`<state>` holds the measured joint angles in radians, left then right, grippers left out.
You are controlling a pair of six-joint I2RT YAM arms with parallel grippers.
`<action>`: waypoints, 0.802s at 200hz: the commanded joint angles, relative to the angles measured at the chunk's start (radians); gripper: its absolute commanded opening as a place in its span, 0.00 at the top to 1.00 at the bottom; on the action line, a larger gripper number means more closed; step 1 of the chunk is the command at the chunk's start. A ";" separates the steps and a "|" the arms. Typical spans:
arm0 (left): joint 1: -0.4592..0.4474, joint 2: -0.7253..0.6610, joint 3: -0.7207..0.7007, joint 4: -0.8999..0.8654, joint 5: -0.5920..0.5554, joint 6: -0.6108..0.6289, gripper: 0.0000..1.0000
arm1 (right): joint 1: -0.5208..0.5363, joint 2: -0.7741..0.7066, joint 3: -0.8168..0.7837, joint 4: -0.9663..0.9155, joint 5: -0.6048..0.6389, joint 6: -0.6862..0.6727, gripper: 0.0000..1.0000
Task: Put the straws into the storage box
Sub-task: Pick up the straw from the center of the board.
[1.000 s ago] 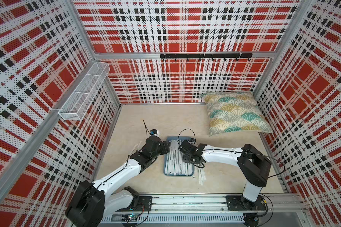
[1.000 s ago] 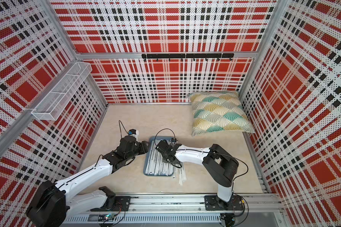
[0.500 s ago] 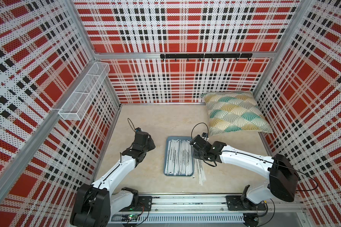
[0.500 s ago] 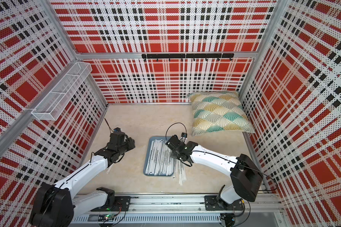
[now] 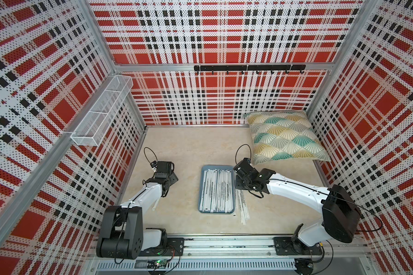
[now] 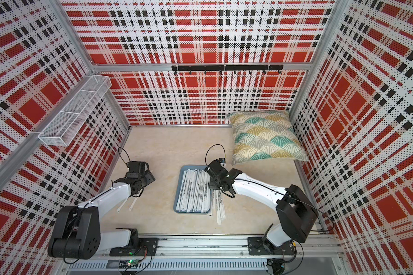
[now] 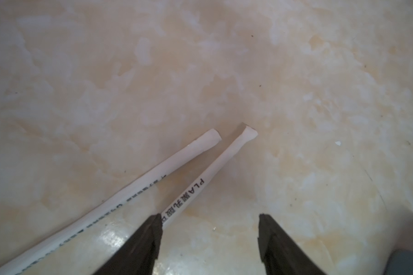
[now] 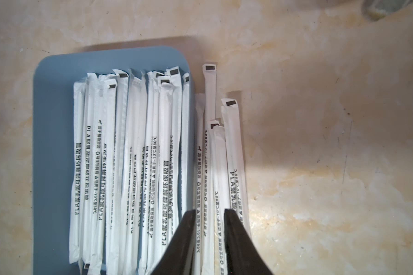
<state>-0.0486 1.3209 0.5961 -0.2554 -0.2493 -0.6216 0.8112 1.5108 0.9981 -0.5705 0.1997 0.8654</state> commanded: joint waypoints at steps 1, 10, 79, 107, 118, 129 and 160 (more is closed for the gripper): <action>0.020 0.024 -0.013 0.004 -0.063 -0.006 0.29 | -0.021 -0.029 -0.022 0.030 -0.044 -0.063 0.72; 0.026 0.038 -0.017 0.007 -0.069 -0.010 0.29 | -0.030 -0.040 -0.028 0.030 -0.053 -0.070 0.72; 0.056 0.086 -0.137 0.150 -0.004 -0.077 0.35 | -0.094 -0.080 -0.048 0.029 -0.108 -0.132 0.72; -0.005 -0.001 -0.151 0.106 -0.010 -0.104 0.43 | -0.107 -0.071 -0.040 0.038 -0.116 -0.150 0.72; -0.029 -0.022 -0.167 0.106 0.012 -0.135 0.45 | -0.108 -0.063 -0.035 0.046 -0.118 -0.153 0.72; -0.060 -0.032 -0.181 0.106 0.036 -0.168 0.46 | -0.108 -0.055 -0.030 0.054 -0.123 -0.154 0.71; -0.184 -0.038 -0.154 0.070 0.054 -0.217 0.47 | -0.109 -0.052 -0.027 0.073 -0.126 -0.150 0.72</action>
<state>-0.1638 1.2884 0.4332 -0.1246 -0.2546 -0.7742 0.7101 1.4551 0.9565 -0.5301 0.0814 0.7250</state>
